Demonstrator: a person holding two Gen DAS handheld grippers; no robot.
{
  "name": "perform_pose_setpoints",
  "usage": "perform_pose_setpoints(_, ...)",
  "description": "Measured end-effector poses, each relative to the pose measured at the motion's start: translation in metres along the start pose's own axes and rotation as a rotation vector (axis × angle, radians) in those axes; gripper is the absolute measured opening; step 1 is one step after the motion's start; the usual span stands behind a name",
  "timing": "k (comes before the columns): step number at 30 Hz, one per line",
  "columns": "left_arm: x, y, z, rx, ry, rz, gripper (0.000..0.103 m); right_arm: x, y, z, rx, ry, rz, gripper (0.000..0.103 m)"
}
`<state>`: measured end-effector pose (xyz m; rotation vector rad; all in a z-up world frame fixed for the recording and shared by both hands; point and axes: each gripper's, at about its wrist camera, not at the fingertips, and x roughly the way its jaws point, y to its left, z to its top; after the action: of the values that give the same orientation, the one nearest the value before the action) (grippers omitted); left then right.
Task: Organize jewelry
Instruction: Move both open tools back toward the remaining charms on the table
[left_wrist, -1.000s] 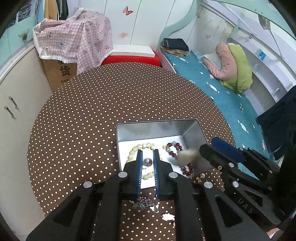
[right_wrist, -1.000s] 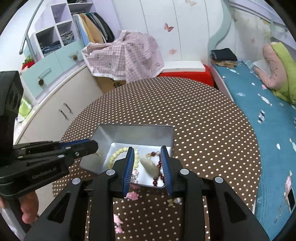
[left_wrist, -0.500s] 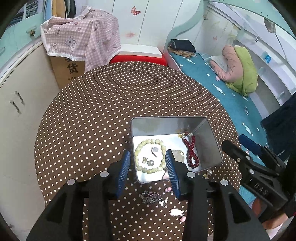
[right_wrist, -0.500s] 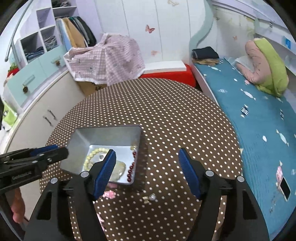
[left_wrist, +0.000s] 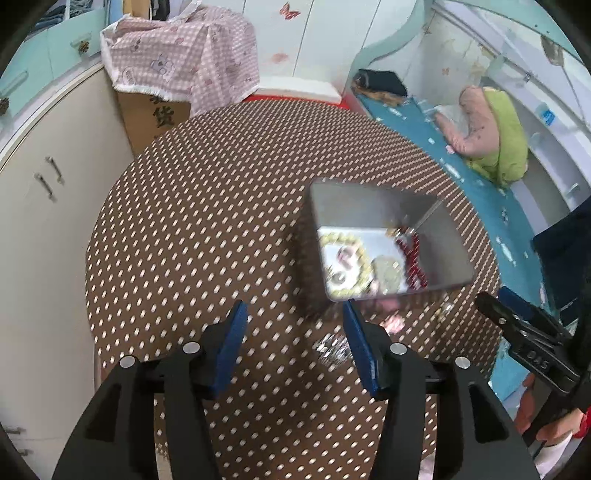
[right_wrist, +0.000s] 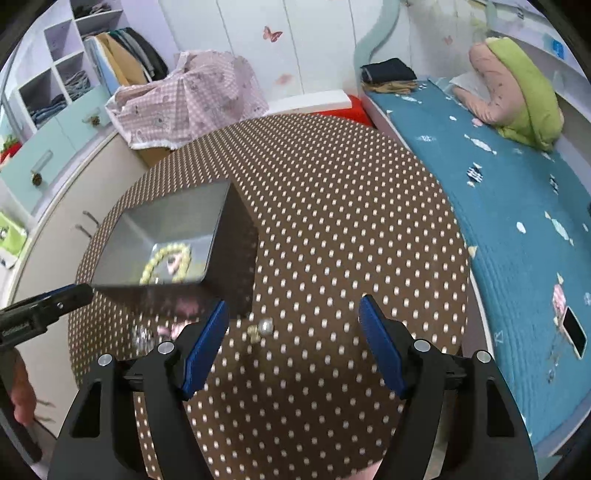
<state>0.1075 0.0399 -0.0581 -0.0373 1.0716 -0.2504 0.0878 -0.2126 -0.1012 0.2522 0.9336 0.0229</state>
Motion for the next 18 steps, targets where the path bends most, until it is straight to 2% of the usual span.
perform_pose_setpoints(11,0.009,0.008,-0.042,0.002,0.081,-0.001,0.052,-0.004,0.052,-0.041,-0.164,0.067,0.118,0.070)
perform_pose_setpoints(15,0.017,0.010,-0.058,-0.019,0.110,0.000,0.052,-0.001,0.078,-0.048,-0.233,0.087,0.147,0.054)
perform_pose_setpoints(18,0.019,0.009,-0.066,-0.022,0.116,-0.002,0.052,0.005,0.094,-0.055,-0.282,0.116,0.160,0.049)
